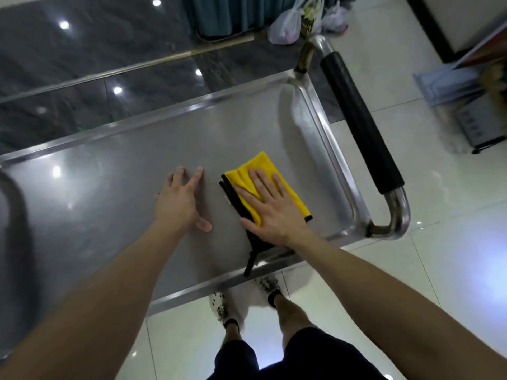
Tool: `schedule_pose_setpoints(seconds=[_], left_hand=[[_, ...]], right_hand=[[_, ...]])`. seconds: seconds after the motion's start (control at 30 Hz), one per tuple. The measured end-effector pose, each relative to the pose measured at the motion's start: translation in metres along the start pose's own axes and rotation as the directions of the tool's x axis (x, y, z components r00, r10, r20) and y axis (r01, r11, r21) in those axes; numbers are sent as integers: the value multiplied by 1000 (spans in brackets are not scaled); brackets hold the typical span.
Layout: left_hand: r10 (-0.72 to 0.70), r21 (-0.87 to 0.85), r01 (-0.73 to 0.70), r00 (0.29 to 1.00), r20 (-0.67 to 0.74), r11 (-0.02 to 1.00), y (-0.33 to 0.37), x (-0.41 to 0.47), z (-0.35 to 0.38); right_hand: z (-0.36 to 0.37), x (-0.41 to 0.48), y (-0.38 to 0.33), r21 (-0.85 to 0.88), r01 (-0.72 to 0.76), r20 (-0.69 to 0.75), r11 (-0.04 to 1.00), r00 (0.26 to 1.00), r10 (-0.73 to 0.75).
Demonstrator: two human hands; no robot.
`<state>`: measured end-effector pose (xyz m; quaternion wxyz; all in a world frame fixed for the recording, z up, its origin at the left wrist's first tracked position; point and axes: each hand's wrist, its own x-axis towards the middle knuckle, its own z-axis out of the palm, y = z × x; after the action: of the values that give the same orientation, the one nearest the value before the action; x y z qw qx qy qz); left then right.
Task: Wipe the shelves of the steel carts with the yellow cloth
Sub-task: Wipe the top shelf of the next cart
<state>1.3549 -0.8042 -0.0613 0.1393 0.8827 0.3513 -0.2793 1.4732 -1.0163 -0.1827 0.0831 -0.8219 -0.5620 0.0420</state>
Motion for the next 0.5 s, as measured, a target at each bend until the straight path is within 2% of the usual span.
schedule_pose_setpoints(seconds=[0.1,0.23,0.37,0.5], left_hand=[[27,30,-27,1000,7,999,-2,1,-1],[18,47,-18,1000,2,999,-3,6,4],[-10,67,11,1000,-19,998,-6,14,10],[-20,70,24,998,-60,997,-6,20,13]], right_hand=[[-6,-41,30,-19,-34,22,999,999,34],[-21,-59,84,-78,-289,29,954,956,292],[-35,28,117,-131,-365,51,922,926,374],[-44,153,147,-82,-399,106,913,907,407]])
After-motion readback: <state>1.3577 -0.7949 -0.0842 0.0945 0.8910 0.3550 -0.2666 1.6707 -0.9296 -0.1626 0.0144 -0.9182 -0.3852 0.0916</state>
